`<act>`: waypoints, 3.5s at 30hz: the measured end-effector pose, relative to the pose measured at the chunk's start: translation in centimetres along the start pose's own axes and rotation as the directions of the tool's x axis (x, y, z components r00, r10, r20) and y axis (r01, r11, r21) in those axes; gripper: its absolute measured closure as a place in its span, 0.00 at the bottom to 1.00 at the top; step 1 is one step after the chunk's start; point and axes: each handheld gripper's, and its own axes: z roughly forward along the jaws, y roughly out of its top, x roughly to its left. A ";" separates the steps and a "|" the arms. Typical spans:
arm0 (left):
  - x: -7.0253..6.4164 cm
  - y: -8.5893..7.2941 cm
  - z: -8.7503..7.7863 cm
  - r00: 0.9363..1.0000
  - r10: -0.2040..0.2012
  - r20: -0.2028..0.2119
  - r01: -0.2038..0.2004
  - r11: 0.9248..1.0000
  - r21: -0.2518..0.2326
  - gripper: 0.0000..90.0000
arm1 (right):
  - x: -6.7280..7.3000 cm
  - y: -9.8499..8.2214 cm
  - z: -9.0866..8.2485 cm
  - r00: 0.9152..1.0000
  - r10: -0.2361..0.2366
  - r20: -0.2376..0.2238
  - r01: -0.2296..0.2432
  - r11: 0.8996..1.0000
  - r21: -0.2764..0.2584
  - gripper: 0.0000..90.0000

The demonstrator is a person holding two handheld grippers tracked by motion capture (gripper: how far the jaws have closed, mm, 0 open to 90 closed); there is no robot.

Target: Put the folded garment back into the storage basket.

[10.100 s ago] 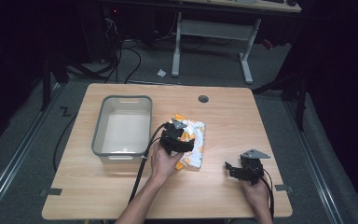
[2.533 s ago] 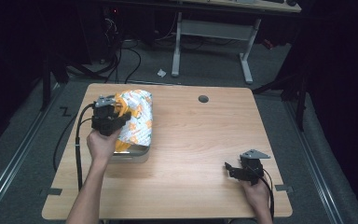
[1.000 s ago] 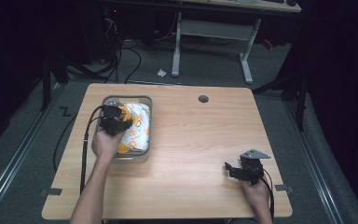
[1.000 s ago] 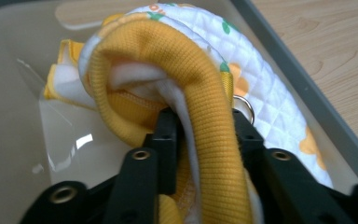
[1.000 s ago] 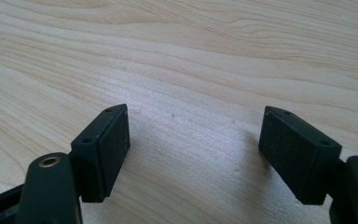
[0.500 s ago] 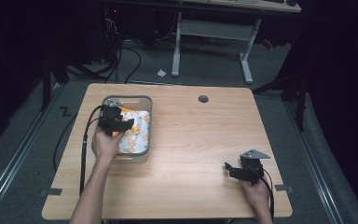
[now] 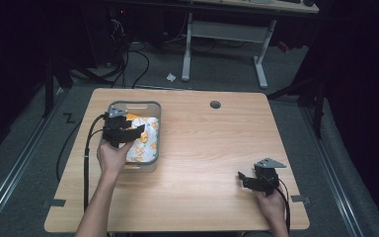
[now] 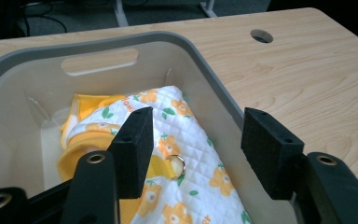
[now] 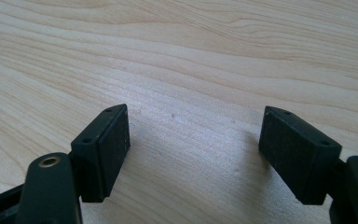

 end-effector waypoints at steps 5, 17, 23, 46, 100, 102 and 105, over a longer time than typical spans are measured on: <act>-0.6 -0.2 -0.4 1.000 0.000 0.024 0.000 1.000 -0.010 0.47 | 0.0 0.0 0.0 1.000 0.000 0.000 0.000 1.000 0.000 0.27; -2.0 -0.7 -1.3 0.997 0.011 0.070 -0.009 0.999 -0.034 0.45 | 0.0 0.0 0.0 1.000 0.000 0.000 0.000 1.000 0.000 0.27; -2.6 -1.1 -1.6 0.996 0.015 0.091 -0.011 0.999 -0.045 0.45 | 0.0 0.0 0.0 1.000 0.001 0.000 -0.001 1.000 0.000 0.27; -5.0 -2.2 -2.4 0.987 0.045 0.153 -0.035 0.997 -0.064 0.44 | 0.0 0.0 0.0 1.000 0.001 0.000 -0.001 1.000 0.000 0.27; -11.5 -5.5 0.4 0.937 0.059 0.345 -0.056 0.998 -0.018 0.43 | 0.0 0.0 0.0 1.000 0.002 0.000 -0.002 1.000 0.001 0.27; -11.7 -5.6 0.5 0.936 0.062 0.346 -0.060 0.998 -0.015 0.43 | 0.0 0.0 0.0 1.000 0.002 0.000 -0.002 1.000 0.001 0.27; -11.9 -5.9 0.8 0.935 0.066 0.348 -0.066 0.998 -0.011 0.43 | 0.0 0.0 0.0 1.000 0.002 0.000 -0.002 1.000 0.000 0.27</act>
